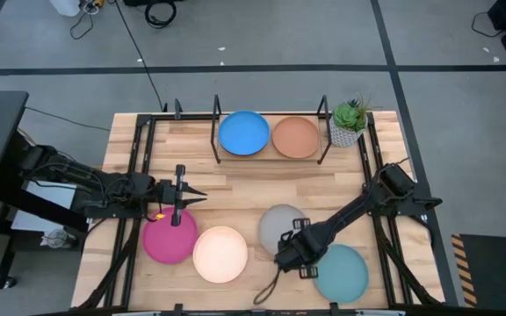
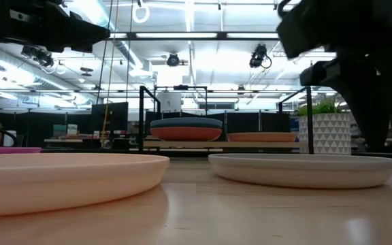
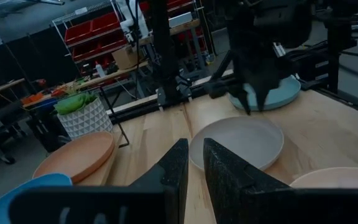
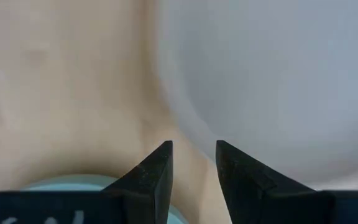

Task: Place and stack plates onto a shelf
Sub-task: Stack the gray plate on the top of the brown plate on the shelf

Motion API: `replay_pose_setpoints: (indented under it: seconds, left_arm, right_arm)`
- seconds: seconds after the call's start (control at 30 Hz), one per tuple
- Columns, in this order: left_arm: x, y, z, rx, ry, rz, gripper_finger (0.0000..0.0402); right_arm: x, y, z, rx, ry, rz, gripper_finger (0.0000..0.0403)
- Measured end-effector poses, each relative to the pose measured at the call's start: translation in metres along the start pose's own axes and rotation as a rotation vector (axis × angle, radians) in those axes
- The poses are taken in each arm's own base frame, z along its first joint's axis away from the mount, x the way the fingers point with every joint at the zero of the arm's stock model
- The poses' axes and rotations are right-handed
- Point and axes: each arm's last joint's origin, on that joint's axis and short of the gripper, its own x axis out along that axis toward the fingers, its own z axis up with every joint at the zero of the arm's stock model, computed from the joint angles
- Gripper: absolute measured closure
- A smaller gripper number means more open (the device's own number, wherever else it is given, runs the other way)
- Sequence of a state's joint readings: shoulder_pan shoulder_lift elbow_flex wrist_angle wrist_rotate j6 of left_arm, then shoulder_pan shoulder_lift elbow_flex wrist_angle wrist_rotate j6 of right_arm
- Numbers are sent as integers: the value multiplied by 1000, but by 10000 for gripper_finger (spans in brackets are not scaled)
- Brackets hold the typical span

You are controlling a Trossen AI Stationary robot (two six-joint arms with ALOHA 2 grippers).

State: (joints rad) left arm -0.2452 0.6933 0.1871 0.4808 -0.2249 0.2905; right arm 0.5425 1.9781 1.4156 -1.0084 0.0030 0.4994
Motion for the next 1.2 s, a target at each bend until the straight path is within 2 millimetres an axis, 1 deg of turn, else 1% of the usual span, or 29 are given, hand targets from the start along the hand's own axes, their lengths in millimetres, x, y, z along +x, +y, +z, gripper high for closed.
replay_pose_setpoints:
  seconds: [0.13, 0.23, 0.37, 0.5, 0.67, 0.83, 1.07, 1.2]
  left_arm:
    - [0, 0, 0, 1, 4, -1, 345]
    - [0, 0, 0, 1, 4, -2, 345]
    - [0, 0, 0, 4, 5, -1, 345]
    - [0, 0, -1, 6, 7, -2, 345]
    - [0, 0, 0, 6, 6, -2, 345]
    - [0, 0, 0, -16, 6, -2, 345]
    - [0, 0, 0, -65, 6, -2, 345]
    - [0, 0, 0, -71, 6, -1, 345]
  right_arm:
    - [0, 14, 0, -122, -92, -23, 275]
    - [0, 17, -2, -158, -118, -78, 275]
    - [9, 16, -5, -163, -127, -86, 275]
    - [23, 14, -9, -167, -117, -47, 275]
    - [26, 13, -11, -162, -119, -61, 284]
    - [26, 11, -9, -185, -120, -57, 315]
    - [24, 3, -4, -225, -101, -46, 385]
    - [11, -4, 4, -276, -83, -57, 386]
